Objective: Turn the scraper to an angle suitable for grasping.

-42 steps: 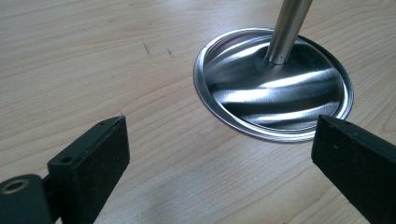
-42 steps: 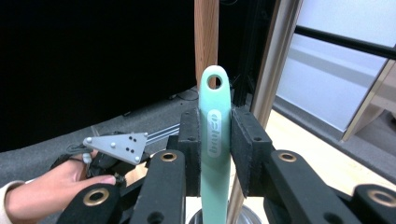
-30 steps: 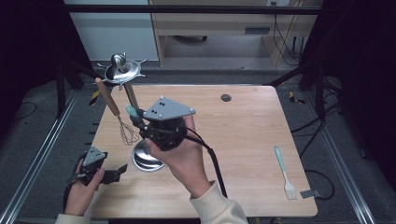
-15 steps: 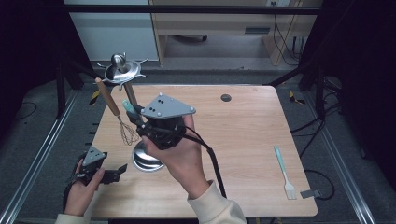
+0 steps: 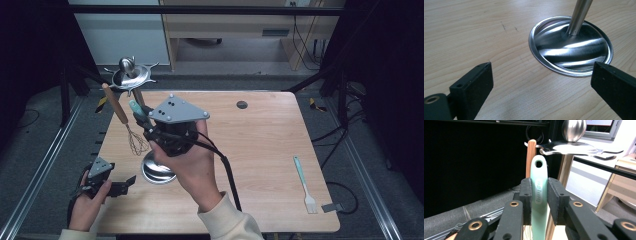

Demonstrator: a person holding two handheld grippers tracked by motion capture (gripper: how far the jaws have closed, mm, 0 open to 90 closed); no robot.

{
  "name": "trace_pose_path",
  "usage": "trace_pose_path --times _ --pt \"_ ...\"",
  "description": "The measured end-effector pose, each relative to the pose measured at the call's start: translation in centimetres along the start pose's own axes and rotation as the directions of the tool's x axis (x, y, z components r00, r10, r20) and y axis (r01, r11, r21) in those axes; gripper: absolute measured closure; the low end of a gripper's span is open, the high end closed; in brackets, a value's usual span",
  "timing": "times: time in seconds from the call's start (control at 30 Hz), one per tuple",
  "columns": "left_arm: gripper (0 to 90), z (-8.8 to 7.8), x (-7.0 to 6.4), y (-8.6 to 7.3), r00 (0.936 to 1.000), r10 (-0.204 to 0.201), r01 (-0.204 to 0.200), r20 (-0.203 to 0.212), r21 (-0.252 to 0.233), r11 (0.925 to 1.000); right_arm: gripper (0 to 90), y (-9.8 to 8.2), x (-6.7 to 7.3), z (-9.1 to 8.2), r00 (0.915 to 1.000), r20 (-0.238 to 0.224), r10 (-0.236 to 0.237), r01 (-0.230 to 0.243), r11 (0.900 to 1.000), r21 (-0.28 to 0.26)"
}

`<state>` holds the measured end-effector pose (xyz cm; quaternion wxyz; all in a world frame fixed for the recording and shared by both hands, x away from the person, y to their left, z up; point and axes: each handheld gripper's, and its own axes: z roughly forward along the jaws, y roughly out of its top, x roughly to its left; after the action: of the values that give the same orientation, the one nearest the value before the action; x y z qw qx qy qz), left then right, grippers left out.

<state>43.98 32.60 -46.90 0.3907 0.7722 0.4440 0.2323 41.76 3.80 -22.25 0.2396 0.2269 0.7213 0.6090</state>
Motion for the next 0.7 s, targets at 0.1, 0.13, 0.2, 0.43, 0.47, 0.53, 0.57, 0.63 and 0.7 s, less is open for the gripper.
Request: trace_pose_path --times 0.1,0.13,0.2,0.43,0.47,0.53,0.57,0.63,0.7 --pt "3.9 -0.02 0.02 0.00 1.0000 0.000 0.000 0.000 0.000 1.0000 74.7 0.26 0.01 0.07 1.0000 0.007 -0.002 0.002 1.000 -0.006" --pt "3.9 -0.03 0.02 0.00 1.0000 0.000 0.000 0.000 0.000 1.0000 74.7 0.37 0.04 0.10 0.9999 0.013 0.000 0.000 1.000 -0.011" --pt "3.9 -0.04 0.03 0.01 1.0000 0.000 0.000 0.000 -0.001 1.0000 74.7 0.55 0.10 0.17 0.9999 0.014 -0.003 0.003 1.000 -0.010" --pt "3.9 -0.09 0.06 0.02 1.0000 0.001 -0.001 -0.001 -0.004 1.0000 74.7 0.84 0.13 0.55 0.9996 0.027 -0.003 0.004 1.000 -0.013" --pt "3.9 -0.09 0.07 0.02 1.0000 0.000 0.000 -0.001 -0.004 1.0000 74.7 0.82 0.09 0.63 0.9996 0.027 -0.003 0.003 1.000 -0.011" --pt "3.9 -0.09 0.07 0.02 1.0000 0.000 0.000 0.000 -0.004 1.0000 74.7 0.82 0.09 0.71 0.9996 0.029 0.001 -0.001 1.000 -0.011" --pt "3.9 -0.08 0.07 0.02 1.0000 0.000 0.000 0.000 -0.004 1.0000 74.7 0.83 0.08 0.72 0.9996 0.029 0.001 -0.001 1.000 -0.012" --pt "3.9 -0.07 0.06 0.02 1.0000 0.000 0.000 0.000 -0.004 1.0000 74.7 0.90 0.09 0.75 0.9996 0.030 0.003 -0.002 1.000 -0.015" --pt "3.9 -0.07 0.06 0.03 1.0000 0.001 -0.001 0.000 -0.003 1.0000 74.7 0.99 0.12 0.78 0.9995 0.030 0.002 -0.001 1.000 -0.016"
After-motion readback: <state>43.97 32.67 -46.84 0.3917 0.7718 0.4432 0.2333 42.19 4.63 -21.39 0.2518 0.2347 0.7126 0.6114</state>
